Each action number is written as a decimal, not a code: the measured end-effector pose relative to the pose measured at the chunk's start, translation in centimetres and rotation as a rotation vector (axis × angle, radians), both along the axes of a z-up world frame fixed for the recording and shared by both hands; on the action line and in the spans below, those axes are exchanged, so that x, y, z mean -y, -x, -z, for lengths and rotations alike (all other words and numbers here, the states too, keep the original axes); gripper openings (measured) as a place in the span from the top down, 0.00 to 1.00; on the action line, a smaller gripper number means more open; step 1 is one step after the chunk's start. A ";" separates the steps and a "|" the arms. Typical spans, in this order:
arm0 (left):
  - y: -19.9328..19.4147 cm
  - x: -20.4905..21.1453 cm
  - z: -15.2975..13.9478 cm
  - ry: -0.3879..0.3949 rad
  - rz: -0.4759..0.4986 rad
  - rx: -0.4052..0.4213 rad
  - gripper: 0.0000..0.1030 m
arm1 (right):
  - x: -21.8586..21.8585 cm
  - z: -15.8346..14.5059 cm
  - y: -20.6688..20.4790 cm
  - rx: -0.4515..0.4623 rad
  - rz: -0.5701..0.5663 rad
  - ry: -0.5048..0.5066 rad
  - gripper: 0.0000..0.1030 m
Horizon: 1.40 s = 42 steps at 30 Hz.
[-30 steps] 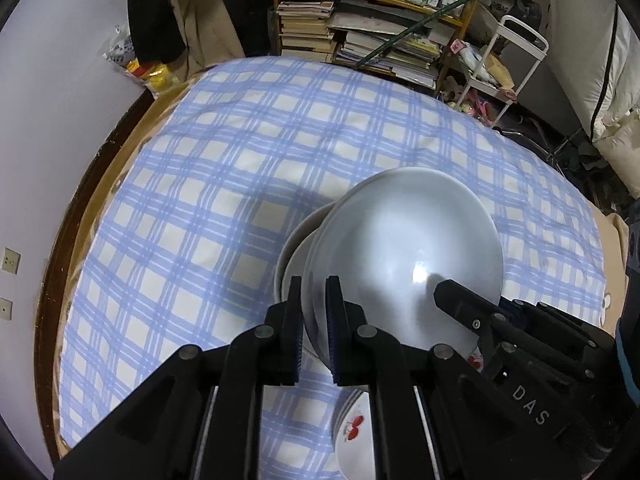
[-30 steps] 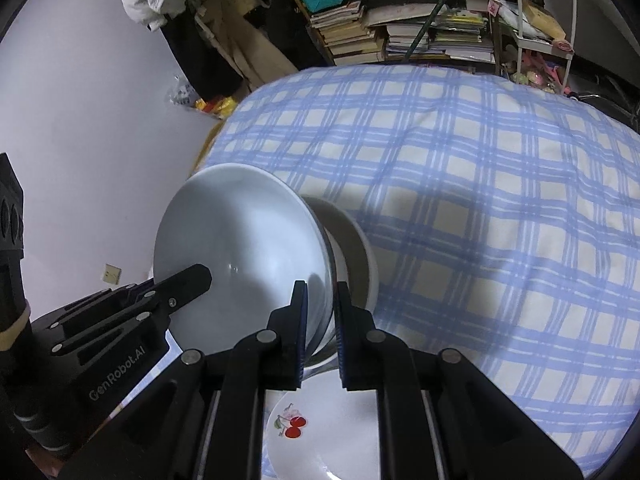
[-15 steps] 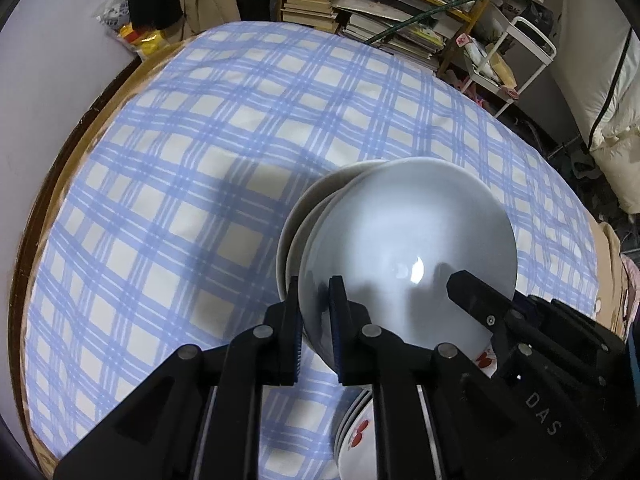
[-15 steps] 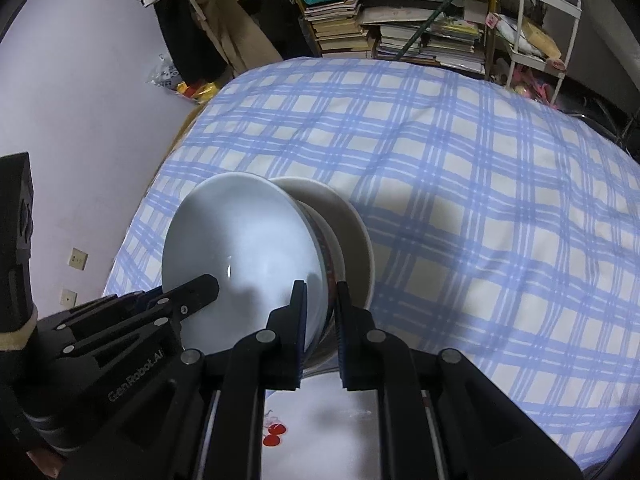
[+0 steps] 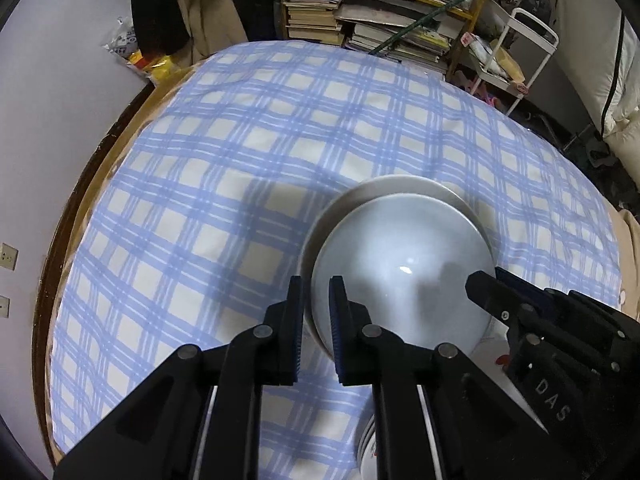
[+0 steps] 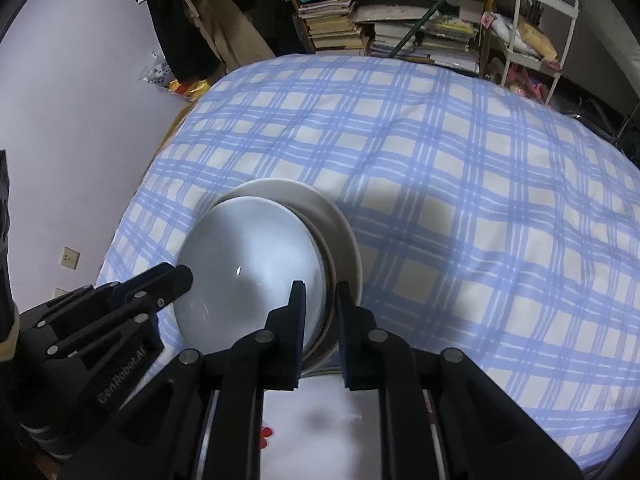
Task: Organize plates and bowls
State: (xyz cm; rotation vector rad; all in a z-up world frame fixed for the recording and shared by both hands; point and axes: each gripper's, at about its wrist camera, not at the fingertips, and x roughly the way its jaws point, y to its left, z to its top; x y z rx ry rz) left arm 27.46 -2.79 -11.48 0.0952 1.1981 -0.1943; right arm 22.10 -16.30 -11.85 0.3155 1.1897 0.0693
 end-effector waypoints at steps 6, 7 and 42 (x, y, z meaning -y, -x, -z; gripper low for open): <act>0.0 -1.2 -0.4 0.016 -0.019 0.000 0.85 | 1.3 -1.1 0.5 0.042 0.032 -0.041 0.85; 0.0 -1.4 -0.5 0.020 -0.021 0.000 0.84 | 1.7 -1.3 0.6 0.047 0.041 -0.063 0.85; -0.7 -6.7 2.3 0.140 -0.097 -0.074 0.37 | 6.0 2.3 1.5 -0.022 0.099 -0.075 0.08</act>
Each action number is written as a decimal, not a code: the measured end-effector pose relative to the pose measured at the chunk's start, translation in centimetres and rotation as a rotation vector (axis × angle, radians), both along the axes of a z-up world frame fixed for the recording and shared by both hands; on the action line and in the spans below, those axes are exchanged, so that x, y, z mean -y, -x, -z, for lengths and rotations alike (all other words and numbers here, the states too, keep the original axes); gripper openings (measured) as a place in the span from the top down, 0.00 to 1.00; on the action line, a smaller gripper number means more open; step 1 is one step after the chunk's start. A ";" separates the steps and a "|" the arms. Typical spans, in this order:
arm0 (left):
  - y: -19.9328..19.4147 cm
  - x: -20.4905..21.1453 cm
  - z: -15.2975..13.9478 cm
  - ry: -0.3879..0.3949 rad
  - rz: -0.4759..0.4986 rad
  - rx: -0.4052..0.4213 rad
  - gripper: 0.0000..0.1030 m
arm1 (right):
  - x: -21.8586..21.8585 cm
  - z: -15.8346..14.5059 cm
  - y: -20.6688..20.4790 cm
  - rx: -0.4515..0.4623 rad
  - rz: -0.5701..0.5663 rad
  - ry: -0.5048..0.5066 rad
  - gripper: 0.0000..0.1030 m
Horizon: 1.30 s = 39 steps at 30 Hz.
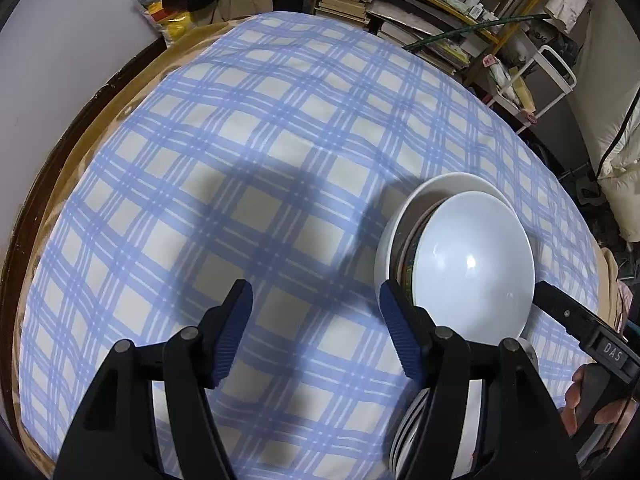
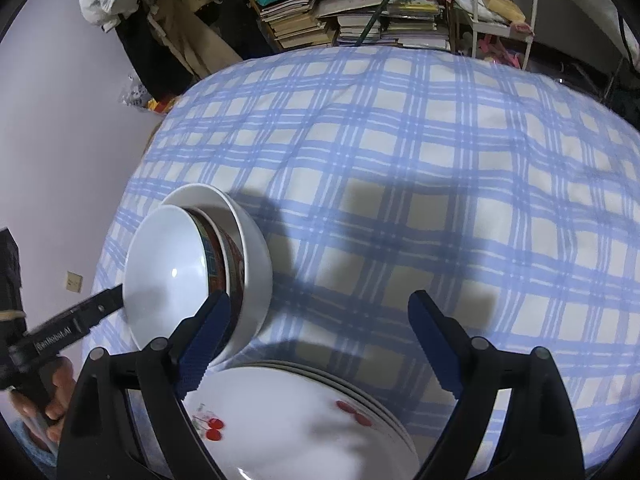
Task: Organize plates and bowls
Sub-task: 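Grasp the nested bowl stack rim with the right tool while the left tool grasps the opposite rim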
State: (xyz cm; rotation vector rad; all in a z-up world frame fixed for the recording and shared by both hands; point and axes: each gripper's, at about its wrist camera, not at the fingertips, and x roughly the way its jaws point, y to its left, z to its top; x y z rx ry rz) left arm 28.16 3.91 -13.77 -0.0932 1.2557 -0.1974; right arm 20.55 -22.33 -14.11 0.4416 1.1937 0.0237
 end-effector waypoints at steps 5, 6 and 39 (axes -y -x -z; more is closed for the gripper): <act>-0.1 -0.5 -0.4 0.076 -0.011 0.014 0.37 | 0.2 0.3 0.1 0.004 0.026 -0.029 0.08; -0.1 -0.6 -0.5 0.082 -0.013 0.015 0.37 | 0.2 0.3 0.1 0.003 0.028 -0.028 0.08; -2.1 1.1 0.4 -0.008 -0.002 0.026 0.37 | -0.5 1.3 -2.0 -0.053 -0.044 0.044 0.08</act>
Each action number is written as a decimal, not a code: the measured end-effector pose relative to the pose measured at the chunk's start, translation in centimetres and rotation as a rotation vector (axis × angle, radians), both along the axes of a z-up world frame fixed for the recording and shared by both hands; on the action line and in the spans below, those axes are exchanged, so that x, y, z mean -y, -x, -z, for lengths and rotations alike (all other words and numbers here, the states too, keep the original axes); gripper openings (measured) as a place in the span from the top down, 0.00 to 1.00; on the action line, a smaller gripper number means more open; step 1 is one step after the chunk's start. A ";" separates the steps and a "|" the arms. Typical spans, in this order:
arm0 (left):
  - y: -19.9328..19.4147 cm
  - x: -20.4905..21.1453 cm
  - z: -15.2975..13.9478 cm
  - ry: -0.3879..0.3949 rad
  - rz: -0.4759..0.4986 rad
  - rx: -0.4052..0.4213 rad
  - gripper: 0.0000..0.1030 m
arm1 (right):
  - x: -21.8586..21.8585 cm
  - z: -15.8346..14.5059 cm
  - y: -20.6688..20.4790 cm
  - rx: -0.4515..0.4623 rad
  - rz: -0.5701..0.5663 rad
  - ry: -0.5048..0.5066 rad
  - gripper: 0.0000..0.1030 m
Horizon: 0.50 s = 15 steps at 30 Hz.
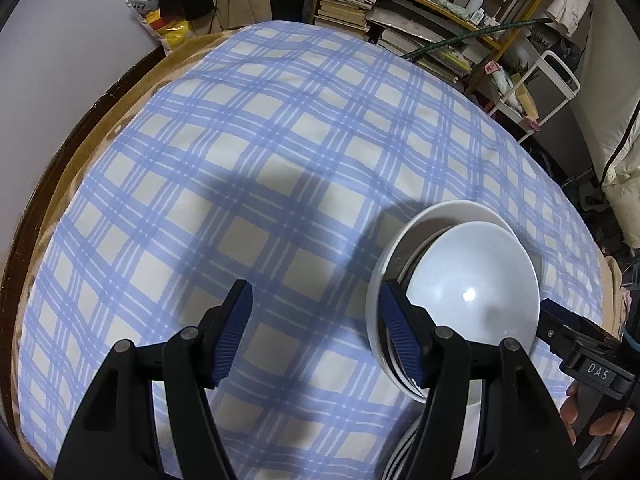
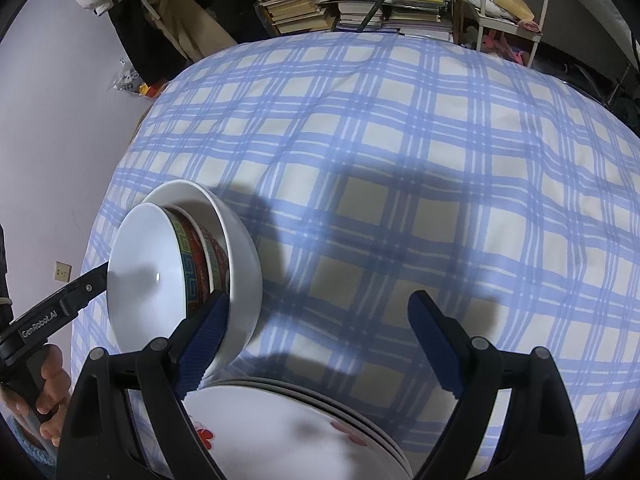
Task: Organize plates and bowls
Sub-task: 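Grasp the nested bowl stack rim with the right tool while the left tool grasps the opposite rim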
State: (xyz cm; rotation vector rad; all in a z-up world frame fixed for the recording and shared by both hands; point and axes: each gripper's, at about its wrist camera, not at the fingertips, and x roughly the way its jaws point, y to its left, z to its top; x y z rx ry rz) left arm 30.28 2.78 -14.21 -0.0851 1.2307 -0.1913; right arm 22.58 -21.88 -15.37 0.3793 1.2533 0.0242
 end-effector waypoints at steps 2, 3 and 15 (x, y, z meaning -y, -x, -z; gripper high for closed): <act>-0.1 0.1 0.0 -0.008 0.000 -0.001 0.37 | -0.1 0.0 -0.2 -0.002 0.000 -0.001 0.08; -0.1 0.2 0.0 -0.017 0.003 0.000 0.36 | -0.1 0.0 -0.2 -0.005 -0.001 0.001 0.08; -0.3 1.6 -0.1 -0.127 0.034 0.007 0.36 | -0.1 0.1 -0.5 -0.042 0.025 -0.001 0.08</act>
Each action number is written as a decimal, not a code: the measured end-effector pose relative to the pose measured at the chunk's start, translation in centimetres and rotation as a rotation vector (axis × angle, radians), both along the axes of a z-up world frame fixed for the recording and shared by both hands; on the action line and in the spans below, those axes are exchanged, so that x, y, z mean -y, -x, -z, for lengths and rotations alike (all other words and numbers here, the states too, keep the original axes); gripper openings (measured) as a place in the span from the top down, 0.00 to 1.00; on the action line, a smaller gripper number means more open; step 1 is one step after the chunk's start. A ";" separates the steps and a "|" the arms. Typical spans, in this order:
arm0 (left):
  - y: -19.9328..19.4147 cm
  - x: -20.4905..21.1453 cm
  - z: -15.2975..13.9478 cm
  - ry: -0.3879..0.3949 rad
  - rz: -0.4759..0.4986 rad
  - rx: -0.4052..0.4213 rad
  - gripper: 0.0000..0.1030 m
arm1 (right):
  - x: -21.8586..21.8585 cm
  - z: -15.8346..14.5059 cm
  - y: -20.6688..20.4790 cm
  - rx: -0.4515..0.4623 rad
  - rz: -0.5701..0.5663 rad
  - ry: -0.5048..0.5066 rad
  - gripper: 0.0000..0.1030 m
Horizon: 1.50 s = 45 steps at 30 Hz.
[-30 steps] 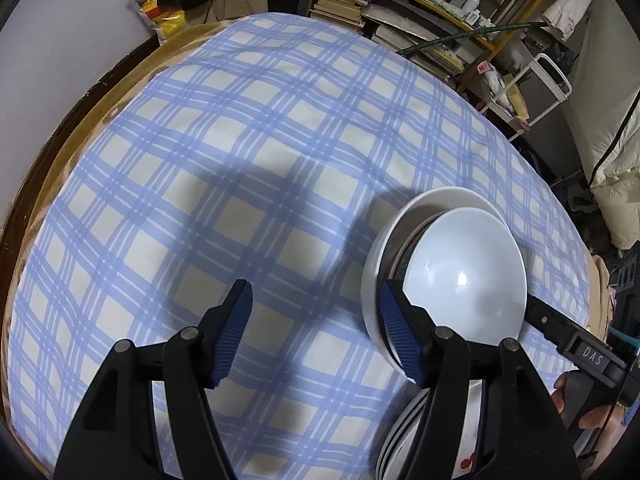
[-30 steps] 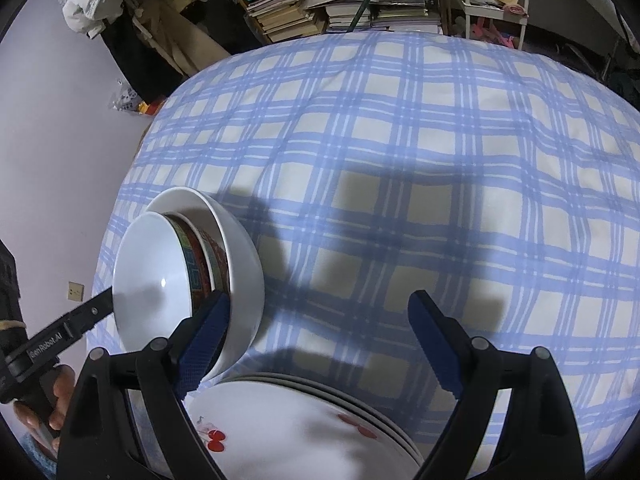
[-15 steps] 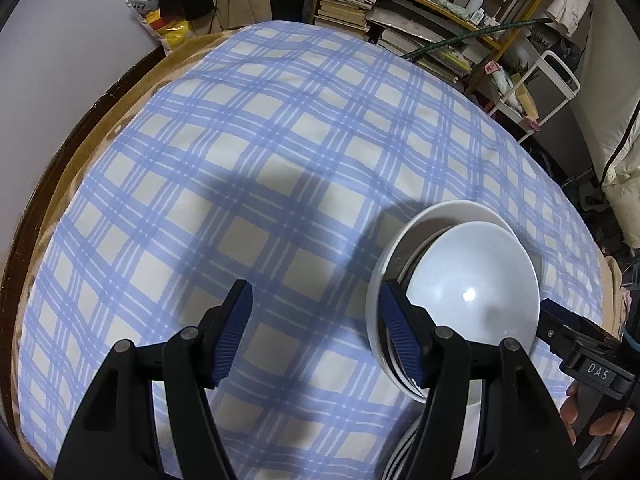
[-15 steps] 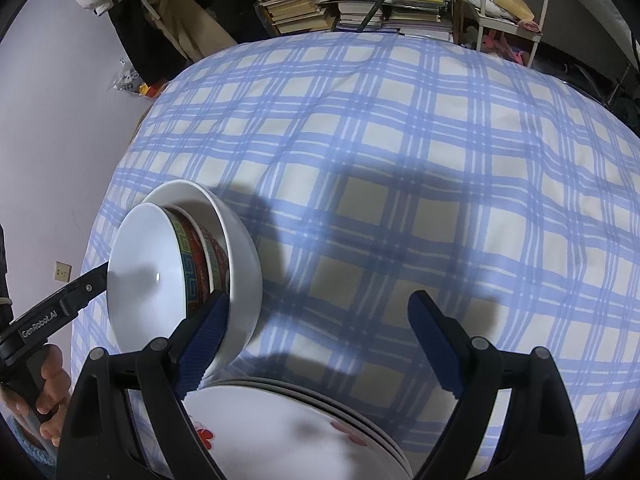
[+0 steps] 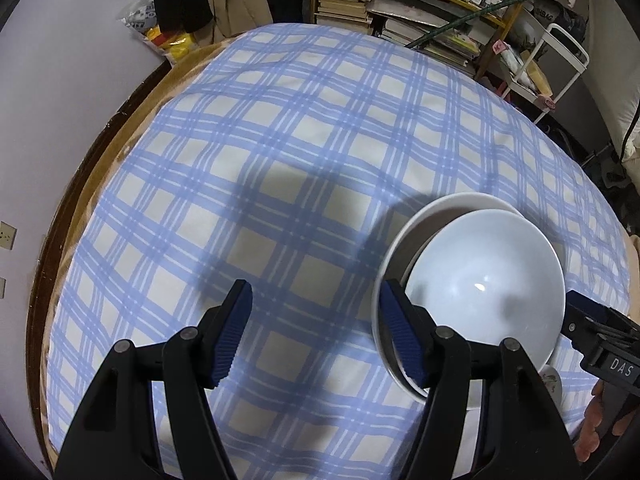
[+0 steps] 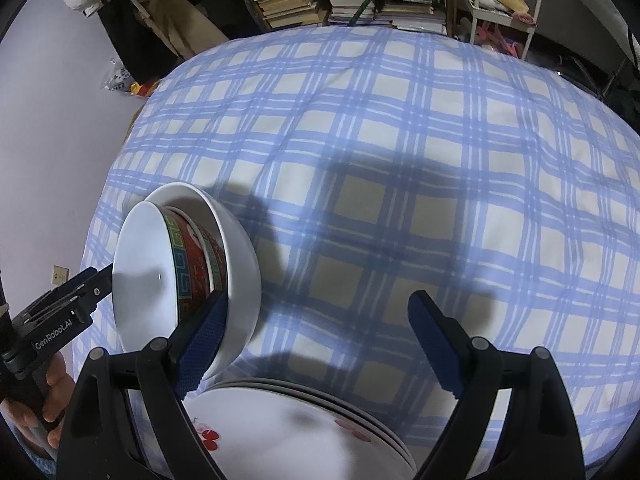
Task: Organize plates and bowls
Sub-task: 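Grasp the nested bowl stack rim with the right tool while the left tool grasps the opposite rim, then lift the bowl stack with both tools and carry it over the cherry plates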
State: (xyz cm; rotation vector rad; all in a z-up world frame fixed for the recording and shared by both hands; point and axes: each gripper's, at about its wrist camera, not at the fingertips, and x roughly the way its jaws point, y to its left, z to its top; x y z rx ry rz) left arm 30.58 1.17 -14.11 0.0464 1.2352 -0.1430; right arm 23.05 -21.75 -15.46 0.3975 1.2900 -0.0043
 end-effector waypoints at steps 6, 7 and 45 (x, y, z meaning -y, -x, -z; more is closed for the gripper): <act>0.1 0.4 0.3 -0.038 0.026 0.002 0.37 | -0.5 -0.3 0.1 0.000 0.000 0.031 0.08; 0.2 0.4 0.3 -0.036 0.027 0.002 0.38 | -0.5 -0.3 0.1 0.001 0.002 0.032 0.08; 0.1 0.0 1.6 0.255 -0.051 -0.095 0.96 | -3.4 -1.0 -0.4 0.003 0.036 -0.026 0.92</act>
